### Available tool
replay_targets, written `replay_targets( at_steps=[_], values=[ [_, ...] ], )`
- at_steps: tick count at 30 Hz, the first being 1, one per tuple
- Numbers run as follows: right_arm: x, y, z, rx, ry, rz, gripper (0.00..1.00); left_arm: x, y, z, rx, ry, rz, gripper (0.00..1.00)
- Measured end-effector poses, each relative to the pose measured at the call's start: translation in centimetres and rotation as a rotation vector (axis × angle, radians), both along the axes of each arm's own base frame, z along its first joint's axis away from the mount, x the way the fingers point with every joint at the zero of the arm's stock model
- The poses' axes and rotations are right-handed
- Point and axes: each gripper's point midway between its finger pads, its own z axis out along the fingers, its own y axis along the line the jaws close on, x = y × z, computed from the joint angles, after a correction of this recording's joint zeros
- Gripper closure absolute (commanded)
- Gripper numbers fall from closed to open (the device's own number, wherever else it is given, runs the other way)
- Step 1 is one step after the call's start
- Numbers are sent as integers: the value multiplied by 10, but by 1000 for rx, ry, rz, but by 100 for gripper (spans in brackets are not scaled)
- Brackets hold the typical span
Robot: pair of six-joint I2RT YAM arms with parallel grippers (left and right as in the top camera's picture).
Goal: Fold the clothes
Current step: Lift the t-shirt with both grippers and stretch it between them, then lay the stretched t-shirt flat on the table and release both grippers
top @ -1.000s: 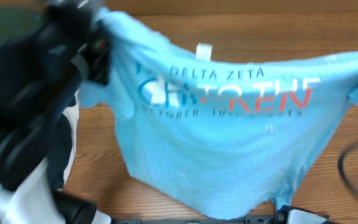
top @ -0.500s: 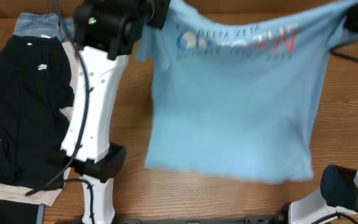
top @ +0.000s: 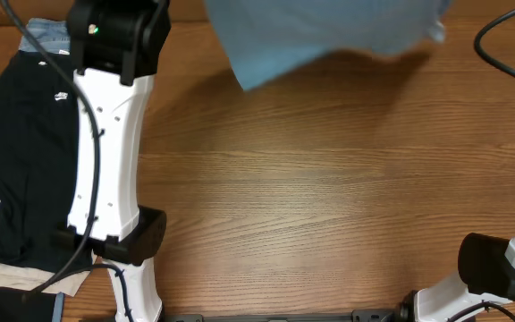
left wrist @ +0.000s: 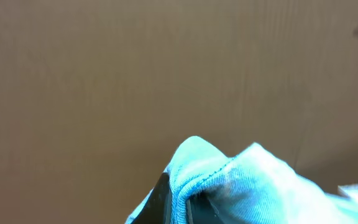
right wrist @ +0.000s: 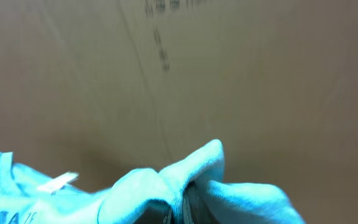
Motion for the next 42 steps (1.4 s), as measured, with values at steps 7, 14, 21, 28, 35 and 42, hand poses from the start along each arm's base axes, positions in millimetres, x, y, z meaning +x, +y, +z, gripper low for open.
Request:
replay_targets(
  at_steps=[7,14,21,28,35,42],
  values=[
    [17,-1,-92,31,318,18,96,-16,3,-74,90,295,-5,96],
    [26,-5,-192,49,642,32,96,-25,-6,-166,159,617,-63,96],
    [3,-3,-212,54,770,30,96,-49,-17,-218,164,843,-151,96],
    [-20,-6,-230,50,892,1,96,-76,-18,-234,151,974,-190,96],
    [-45,-11,-234,46,973,-35,96,-87,-28,-237,83,1024,-228,96],
    [-84,-24,-210,30,944,-134,96,-95,-48,-237,46,1041,-292,96]
  ],
)
